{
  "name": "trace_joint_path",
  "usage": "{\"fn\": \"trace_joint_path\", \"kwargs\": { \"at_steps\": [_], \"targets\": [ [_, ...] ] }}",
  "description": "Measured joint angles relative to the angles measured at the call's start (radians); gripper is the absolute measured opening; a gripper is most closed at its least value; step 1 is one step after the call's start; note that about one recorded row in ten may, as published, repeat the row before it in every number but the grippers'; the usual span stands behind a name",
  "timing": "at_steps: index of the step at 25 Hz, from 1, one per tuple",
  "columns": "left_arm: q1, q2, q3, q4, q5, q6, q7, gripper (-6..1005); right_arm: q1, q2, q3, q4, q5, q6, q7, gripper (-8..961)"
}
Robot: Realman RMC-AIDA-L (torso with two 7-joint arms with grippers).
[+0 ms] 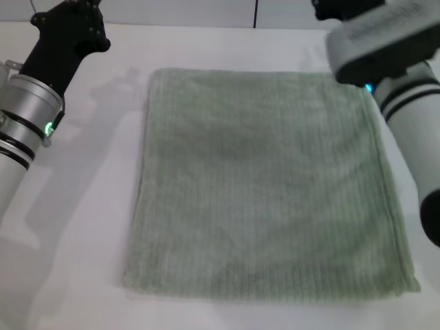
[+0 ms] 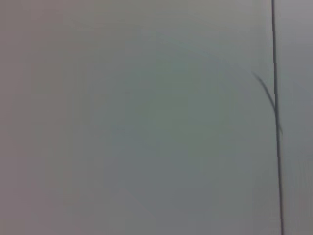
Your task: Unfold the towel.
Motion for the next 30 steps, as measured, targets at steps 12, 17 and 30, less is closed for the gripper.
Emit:
{"fn": "trace_joint_path", "kwargs": {
  "at_steps": [12,17,30],
  "targets": [
    [-0.008,-0.001,-0.051,-0.014,-0.003,0.031,0.047,15,0.084,0.001,-0.023,-0.460,-0.258,-0.350,0.792,226],
    [-0.028,0.000,-0.063,-0.065,-0.003,0.093,0.040,23,0.076,-0.003,-0.021,-0.503,-0.320,-0.361,0.905,227],
    [-0.027,0.000,-0.075,-0.066,-0.016,0.087,0.027,404,0.075,-0.003,0.057,-0.544,-0.322,-0.386,0.953,578]
  ]
}}
